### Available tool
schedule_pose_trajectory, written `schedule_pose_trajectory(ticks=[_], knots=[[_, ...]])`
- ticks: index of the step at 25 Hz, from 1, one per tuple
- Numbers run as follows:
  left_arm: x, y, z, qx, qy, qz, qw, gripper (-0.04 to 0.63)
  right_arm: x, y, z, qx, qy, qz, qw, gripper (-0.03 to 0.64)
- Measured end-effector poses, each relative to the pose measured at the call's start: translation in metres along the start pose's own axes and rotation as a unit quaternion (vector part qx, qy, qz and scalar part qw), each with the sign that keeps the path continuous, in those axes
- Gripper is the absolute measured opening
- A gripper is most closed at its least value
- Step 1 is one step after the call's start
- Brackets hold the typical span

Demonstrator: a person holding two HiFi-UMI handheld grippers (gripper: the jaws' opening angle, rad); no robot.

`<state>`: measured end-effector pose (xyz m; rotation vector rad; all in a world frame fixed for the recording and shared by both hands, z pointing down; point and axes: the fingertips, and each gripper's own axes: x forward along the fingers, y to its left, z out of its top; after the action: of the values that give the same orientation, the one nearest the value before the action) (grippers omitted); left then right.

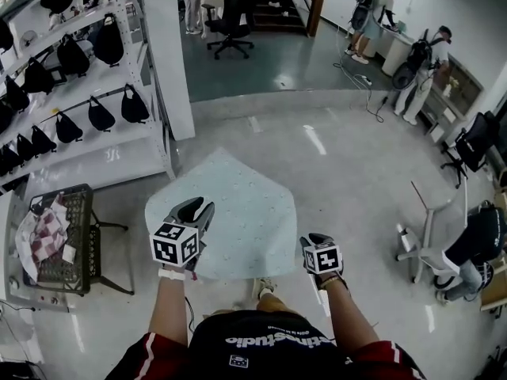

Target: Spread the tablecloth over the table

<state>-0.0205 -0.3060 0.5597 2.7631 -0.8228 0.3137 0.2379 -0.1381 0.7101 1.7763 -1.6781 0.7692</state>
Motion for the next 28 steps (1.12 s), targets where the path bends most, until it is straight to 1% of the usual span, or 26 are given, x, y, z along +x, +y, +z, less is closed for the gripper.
schedule_pose_trajectory(ticks=[5,13,17,21,25,28], knots=[[-0.010,0.000,0.003,0.001,-0.005,0.007,1.0000,0.138,-0.013,-0.003,0.020,0.002,-0.026,-0.001,1.000,0.130],[-0.042,0.020,0.000,-0.016,-0.017,0.042,0.9988,0.138,-0.024,0.015,0.058,-0.023,-0.055,0.015,0.998,0.130],[-0.060,0.034,0.004,-0.025,-0.031,0.072,0.9966,0.135,-0.027,0.024,0.089,-0.041,-0.075,0.029,0.996,0.130],[-0.082,0.051,0.008,-0.042,-0.047,0.108,0.9922,0.126,-0.025,0.036,0.123,-0.049,-0.098,0.047,0.993,0.130],[-0.096,0.065,0.014,-0.048,-0.058,0.134,0.9881,0.126,-0.023,0.055,0.161,-0.058,-0.133,0.074,0.987,0.130],[-0.097,0.067,0.023,-0.055,-0.066,0.145,0.9856,0.126,-0.028,0.063,0.188,-0.067,-0.159,0.096,0.980,0.130]])
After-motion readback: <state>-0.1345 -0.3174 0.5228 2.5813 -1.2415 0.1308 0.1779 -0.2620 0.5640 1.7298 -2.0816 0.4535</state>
